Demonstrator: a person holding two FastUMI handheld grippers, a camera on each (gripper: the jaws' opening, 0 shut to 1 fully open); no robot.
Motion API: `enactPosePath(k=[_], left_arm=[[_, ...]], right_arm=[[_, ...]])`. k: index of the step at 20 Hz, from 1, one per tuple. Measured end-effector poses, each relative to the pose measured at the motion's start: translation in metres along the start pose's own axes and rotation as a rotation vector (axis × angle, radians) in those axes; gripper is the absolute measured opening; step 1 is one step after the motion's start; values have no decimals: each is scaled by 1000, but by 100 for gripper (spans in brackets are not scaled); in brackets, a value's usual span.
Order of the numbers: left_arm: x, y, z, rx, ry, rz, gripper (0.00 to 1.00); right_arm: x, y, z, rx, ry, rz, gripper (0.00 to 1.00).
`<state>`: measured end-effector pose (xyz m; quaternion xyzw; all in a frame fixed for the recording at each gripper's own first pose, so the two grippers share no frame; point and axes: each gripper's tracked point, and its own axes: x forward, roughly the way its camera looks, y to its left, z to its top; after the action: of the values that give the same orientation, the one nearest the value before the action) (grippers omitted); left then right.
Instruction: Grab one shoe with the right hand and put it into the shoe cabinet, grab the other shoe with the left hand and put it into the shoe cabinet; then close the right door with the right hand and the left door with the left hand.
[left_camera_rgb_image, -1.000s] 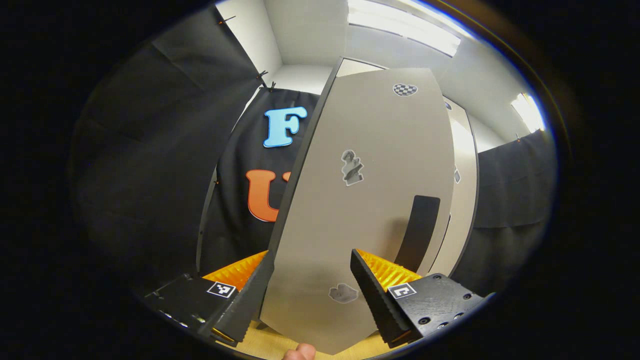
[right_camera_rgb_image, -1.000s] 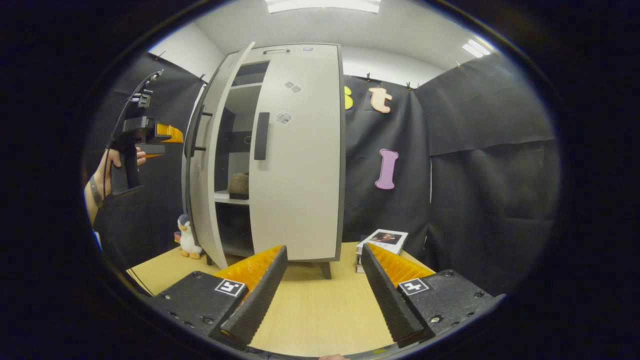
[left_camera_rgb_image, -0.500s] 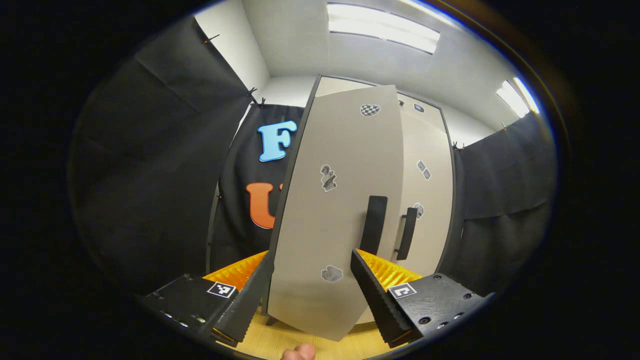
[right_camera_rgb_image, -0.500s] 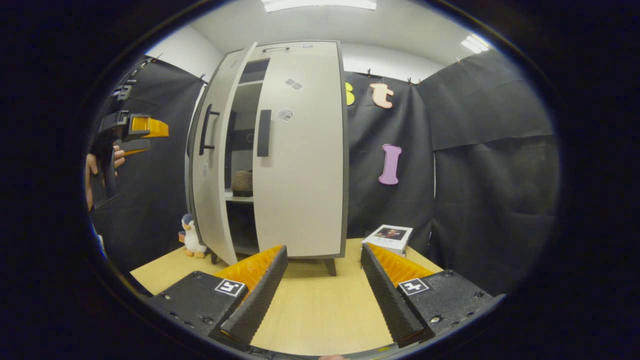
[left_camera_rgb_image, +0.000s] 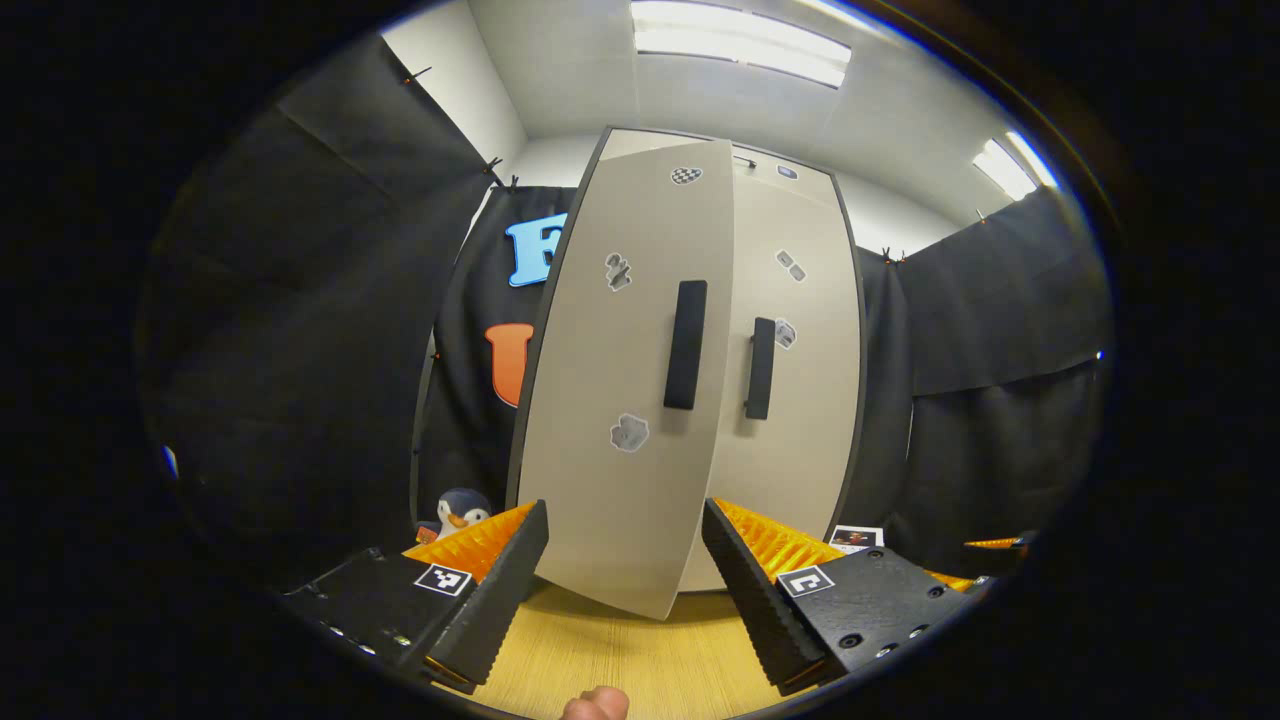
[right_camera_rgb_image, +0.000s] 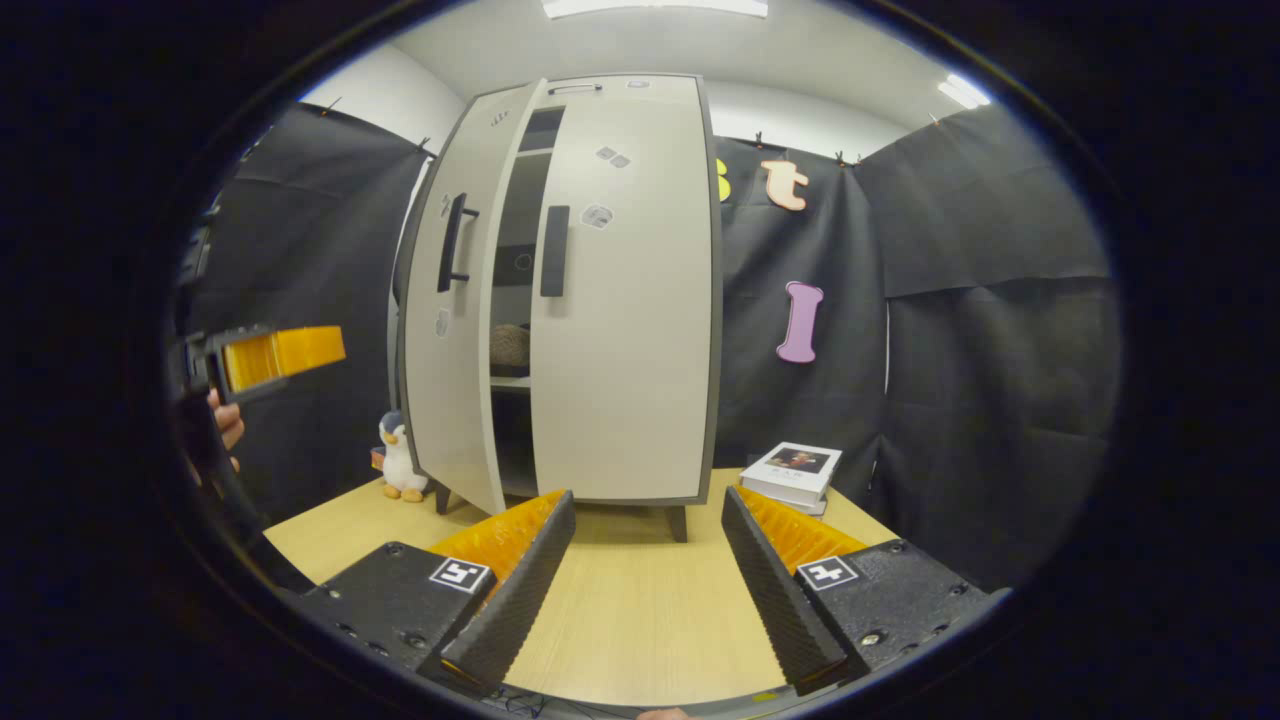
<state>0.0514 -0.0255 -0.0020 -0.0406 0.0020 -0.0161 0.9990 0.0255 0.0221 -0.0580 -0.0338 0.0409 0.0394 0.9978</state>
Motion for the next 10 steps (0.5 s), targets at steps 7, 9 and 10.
enactPosePath(k=[7, 9, 10], left_arm=[[-46, -11, -76, 3, 197, 5, 95], [-49, -14, -76, 14, 197, -3, 95], [-49, -12, -73, 23, 187, 0, 95]], right_arm=[[-15, -9, -12, 27, 13, -34, 97], [-14, -11, -15, 38, 20, -40, 97], [-13, -11, -16, 40, 25, -38, 97]])
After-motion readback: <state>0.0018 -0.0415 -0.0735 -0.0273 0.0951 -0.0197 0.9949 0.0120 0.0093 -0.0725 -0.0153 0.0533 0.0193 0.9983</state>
